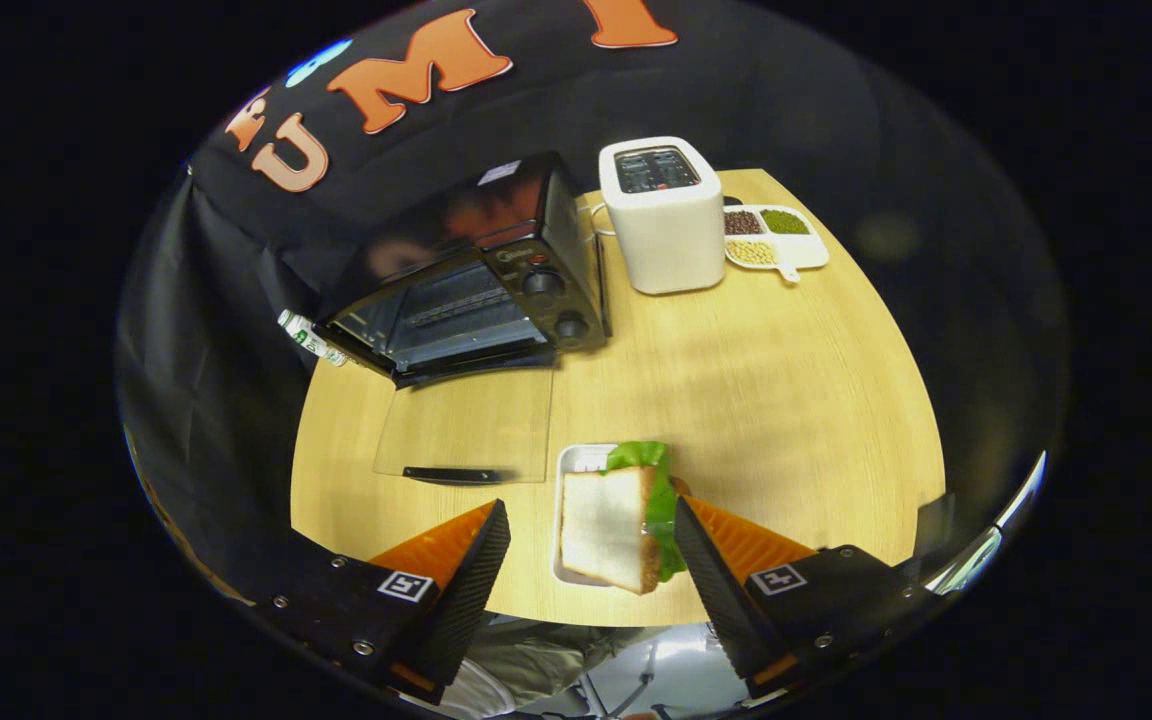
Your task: Open the toaster oven, put the food inside, and close the toaster oven door.
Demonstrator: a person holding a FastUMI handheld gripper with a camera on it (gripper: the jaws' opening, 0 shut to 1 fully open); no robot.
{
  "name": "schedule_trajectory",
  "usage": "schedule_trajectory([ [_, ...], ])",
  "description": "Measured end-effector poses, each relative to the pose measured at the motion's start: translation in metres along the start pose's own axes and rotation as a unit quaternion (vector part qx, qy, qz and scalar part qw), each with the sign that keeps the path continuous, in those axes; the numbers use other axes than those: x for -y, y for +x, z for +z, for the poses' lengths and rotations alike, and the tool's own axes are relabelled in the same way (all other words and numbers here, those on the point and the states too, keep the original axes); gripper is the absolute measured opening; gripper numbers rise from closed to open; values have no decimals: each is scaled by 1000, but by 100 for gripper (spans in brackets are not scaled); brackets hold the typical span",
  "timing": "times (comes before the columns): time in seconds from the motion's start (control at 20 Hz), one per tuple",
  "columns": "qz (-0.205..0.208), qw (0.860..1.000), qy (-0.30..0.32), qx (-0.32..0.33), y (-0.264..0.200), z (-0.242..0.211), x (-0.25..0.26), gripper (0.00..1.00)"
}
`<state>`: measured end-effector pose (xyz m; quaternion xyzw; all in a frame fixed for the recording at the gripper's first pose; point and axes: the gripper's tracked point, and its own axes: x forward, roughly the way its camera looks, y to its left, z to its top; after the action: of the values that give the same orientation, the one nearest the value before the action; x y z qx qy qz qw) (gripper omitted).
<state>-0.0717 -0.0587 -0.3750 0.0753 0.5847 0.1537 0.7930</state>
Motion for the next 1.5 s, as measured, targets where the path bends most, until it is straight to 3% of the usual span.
schedule_trajectory([
  [0.2,14,998,46,-38,19,-14,13,99],
  [0.55,23,996,50,-66,58,-22,23,95],
  [0.8,26,994,66,-88,76,-31,31,62],
  [1.05,38,992,86,-87,72,-29,28,47],
  [1.2,28,992,91,-80,63,-22,22,27],
  [1.5,9,997,62,-48,28,0,7,23],
])
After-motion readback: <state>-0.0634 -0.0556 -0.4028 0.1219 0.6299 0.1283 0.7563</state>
